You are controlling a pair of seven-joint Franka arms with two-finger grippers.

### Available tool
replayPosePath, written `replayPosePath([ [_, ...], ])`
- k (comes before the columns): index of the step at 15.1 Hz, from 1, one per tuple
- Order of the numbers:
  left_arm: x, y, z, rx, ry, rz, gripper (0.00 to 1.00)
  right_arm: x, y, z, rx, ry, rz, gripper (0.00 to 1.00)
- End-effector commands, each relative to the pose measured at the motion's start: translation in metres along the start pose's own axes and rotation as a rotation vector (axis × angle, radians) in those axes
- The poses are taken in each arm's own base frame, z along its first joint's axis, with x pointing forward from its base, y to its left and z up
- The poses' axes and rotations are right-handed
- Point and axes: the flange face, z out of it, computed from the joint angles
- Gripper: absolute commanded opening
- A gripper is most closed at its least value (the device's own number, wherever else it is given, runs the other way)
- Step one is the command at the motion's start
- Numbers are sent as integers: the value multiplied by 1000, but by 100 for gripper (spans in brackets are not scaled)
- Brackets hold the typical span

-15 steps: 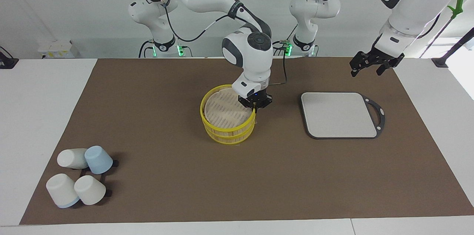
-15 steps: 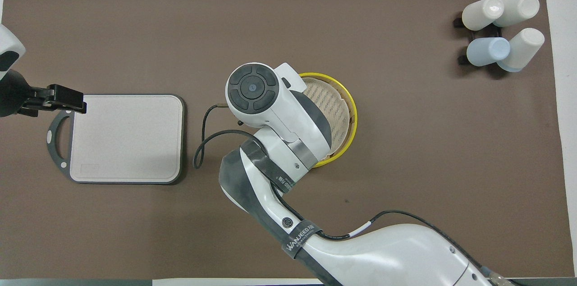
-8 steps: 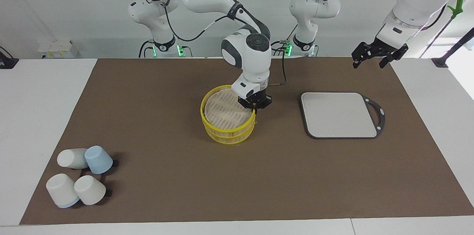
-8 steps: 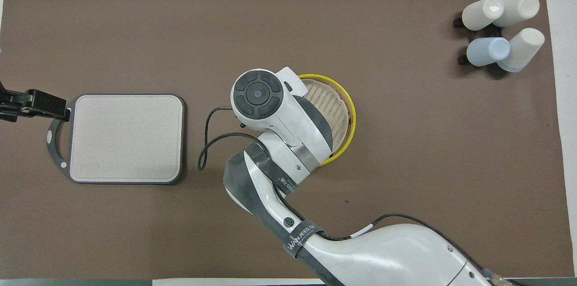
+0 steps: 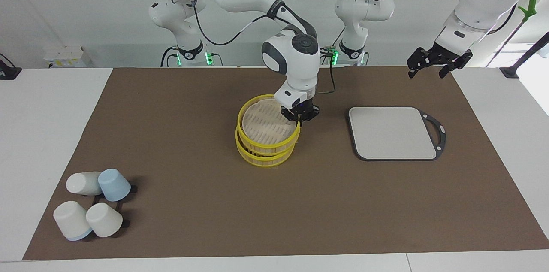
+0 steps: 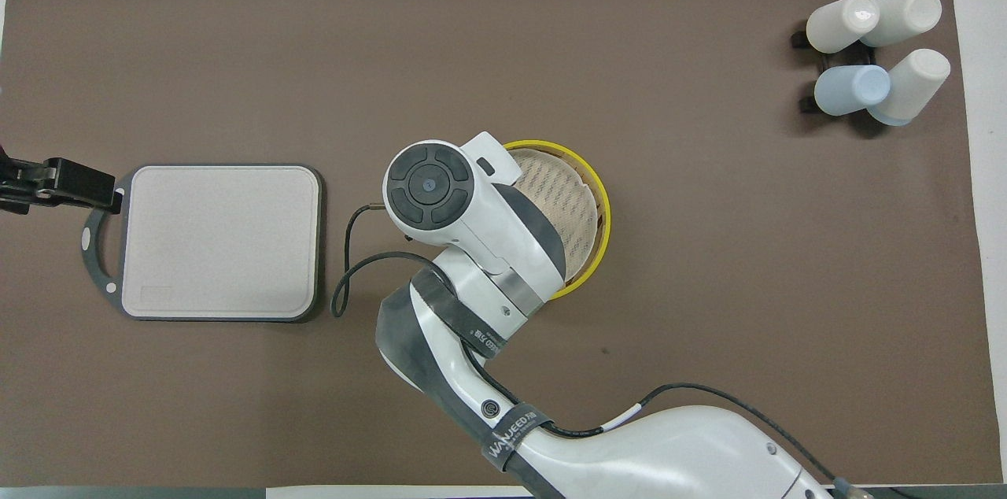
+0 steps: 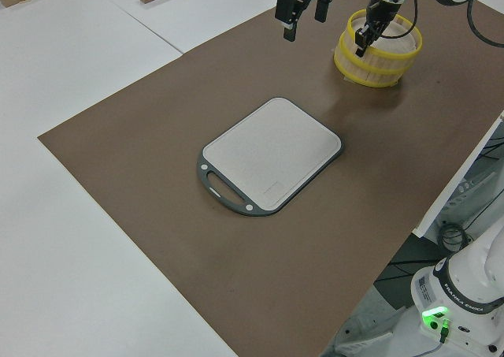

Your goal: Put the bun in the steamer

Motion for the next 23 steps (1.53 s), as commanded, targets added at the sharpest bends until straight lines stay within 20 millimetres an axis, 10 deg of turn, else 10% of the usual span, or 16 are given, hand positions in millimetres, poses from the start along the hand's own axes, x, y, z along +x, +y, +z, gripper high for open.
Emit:
replayPosePath([
  [1,-6,-4,-2,-8,4,6,100,-5,9,2,9,-5,27,0],
  [22,1,-5,-2,-27,50,4,100,10,23,6,17,31,-47,0],
  [23,0,-6,-2,-27,48,2,100,10,23,6,15,29,-47,45],
])
